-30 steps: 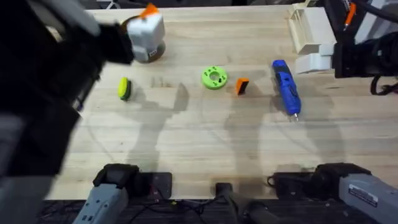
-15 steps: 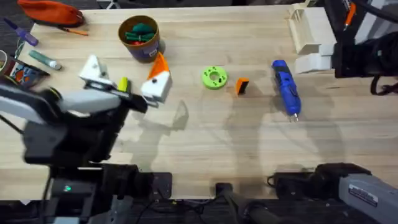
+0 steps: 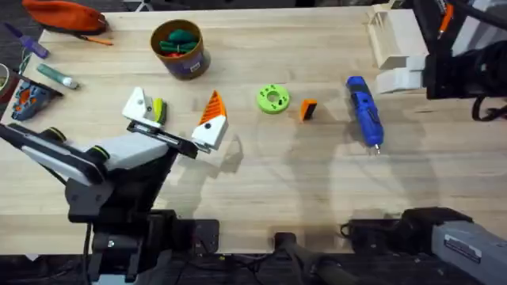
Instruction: Pick up the gripper from the table and insert it into the empty holder that is missing its gripper. Then pick up a screw, insert it into the mounting hole, and use the screwdriver to tighten it. Finally, clean up the table by picking up the vegetable and placing it into the bucket.
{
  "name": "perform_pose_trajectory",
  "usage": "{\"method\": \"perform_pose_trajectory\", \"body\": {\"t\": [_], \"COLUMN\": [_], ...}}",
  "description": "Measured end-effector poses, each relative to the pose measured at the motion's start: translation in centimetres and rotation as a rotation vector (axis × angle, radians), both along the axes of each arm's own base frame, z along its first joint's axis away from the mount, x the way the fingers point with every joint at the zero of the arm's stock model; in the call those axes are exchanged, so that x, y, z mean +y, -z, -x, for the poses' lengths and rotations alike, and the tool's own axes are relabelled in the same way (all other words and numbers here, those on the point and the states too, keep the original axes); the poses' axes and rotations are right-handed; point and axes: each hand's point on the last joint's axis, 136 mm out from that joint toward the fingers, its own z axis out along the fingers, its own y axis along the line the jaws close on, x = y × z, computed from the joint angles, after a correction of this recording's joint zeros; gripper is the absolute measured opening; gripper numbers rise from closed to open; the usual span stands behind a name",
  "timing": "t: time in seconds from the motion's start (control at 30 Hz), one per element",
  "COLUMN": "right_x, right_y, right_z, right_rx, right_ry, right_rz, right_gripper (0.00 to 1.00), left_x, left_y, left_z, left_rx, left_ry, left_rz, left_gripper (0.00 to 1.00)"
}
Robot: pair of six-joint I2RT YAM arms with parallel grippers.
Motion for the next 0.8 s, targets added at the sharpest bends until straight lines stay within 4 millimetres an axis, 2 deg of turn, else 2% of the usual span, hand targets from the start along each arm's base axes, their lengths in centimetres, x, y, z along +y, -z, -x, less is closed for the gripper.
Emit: {"method": "perform_pose_trajectory", "body": {"t": [0.27,0.53,0.7,0.8], "right_x": [0.0,0.0,0.0,0.0], "right_y": [0.0,0.0,0.0,0.0], "right_z": [0.0,0.0,0.0,0.0], "right_rx": [0.0,0.0,0.0,0.0], "right_ry": [0.0,0.0,0.0,0.0], "right_rz": [0.0,0.0,0.0,0.0], "right_gripper": [0.991,0.991,0.991,0.991], "left_x": [-0.1,-1.3,-1.7,-2.8], "left_y": [0.0,-2.3,-1.8,-1.2], "left_z": [0.0,0.9,1.1,1.6], "left_rx": [-0.013,-0.158,-0.152,-0.136], "left_ry": [0.006,0.067,0.098,0.167], "left_rz": [-0.024,-0.126,-0.159,-0.166], "left_gripper": [0.986,0.986,0.986,0.986]}}
